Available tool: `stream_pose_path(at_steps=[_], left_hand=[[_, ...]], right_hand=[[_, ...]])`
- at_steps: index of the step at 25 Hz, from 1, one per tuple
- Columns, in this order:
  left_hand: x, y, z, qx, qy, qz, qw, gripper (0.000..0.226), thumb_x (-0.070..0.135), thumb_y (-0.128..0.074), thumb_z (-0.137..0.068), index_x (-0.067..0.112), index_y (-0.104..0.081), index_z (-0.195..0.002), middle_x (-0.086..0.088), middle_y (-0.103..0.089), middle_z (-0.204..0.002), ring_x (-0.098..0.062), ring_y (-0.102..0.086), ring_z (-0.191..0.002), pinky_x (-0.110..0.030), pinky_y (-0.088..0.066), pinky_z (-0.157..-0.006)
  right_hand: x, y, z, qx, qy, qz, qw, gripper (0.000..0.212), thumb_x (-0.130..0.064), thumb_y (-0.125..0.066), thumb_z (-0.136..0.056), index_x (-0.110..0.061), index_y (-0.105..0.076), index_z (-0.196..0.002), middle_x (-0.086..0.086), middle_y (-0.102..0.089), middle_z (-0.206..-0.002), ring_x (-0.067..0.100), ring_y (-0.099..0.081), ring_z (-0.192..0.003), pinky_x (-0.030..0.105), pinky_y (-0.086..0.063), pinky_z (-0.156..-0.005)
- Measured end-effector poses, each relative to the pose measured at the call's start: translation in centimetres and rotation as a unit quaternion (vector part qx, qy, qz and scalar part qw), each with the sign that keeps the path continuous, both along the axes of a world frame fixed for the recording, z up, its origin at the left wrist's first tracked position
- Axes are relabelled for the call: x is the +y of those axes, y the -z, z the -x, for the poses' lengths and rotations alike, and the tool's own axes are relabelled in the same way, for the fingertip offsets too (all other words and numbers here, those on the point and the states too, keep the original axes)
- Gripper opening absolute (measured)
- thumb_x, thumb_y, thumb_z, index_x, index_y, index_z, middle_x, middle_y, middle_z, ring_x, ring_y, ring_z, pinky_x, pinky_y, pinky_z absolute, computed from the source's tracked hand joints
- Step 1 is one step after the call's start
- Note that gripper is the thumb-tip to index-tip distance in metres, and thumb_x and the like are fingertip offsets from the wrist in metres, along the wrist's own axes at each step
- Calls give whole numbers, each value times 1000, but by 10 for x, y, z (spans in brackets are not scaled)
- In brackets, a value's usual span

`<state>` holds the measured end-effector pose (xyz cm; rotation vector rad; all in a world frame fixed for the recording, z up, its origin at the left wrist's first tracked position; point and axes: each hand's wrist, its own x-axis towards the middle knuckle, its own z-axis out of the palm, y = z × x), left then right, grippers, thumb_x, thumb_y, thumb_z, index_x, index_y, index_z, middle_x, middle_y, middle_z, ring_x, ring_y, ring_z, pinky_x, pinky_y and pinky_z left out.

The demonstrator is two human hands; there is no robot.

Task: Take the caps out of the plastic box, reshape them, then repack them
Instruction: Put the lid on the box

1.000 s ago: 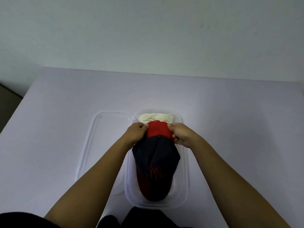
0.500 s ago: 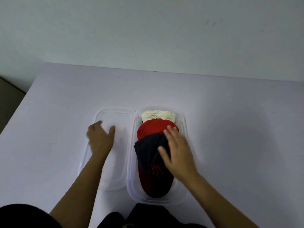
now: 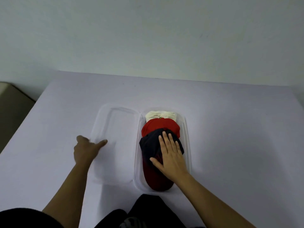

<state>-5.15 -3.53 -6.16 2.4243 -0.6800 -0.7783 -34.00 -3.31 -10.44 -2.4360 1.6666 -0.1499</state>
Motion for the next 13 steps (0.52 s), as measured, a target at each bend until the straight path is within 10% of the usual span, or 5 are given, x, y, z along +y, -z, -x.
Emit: stream_pose_path(at_steps=[6, 10, 13], left_hand=[[-6, -117, 12, -206, 127, 215, 946, 57, 25, -68, -82, 20, -42, -133, -3, -72, -98, -34, -63, -97, -41, -38, -93], [0, -156, 43, 13, 116, 377, 919, 64, 18, -64, -81, 37, -40, -137, 6, -69, -91, -14, -64, -80, -29, -56, -64], [-2, -127, 77, 133, 139, 337, 922, 62, 17, -61, -84, 35, -41, -139, -1, -67, -104, -17, -62, -75, -20, -50, -50]], right_hand=[[-4, -49, -9, -176, 36, -59, 982, 84, -67, -22, -84, -19, -1, -149, -5, 13, -155, 12, 12, -144, 34, 2, -119], [-20, -118, -20, -491, 160, -175, 838, 73, -57, -38, -88, -25, -13, -148, 0, -24, -155, 15, -30, -138, 26, -30, -107], [-28, -140, 0, -622, 176, -202, 736, 82, -64, -45, -75, -33, -16, -145, 0, -41, -144, 18, -56, -118, 22, -49, -90]])
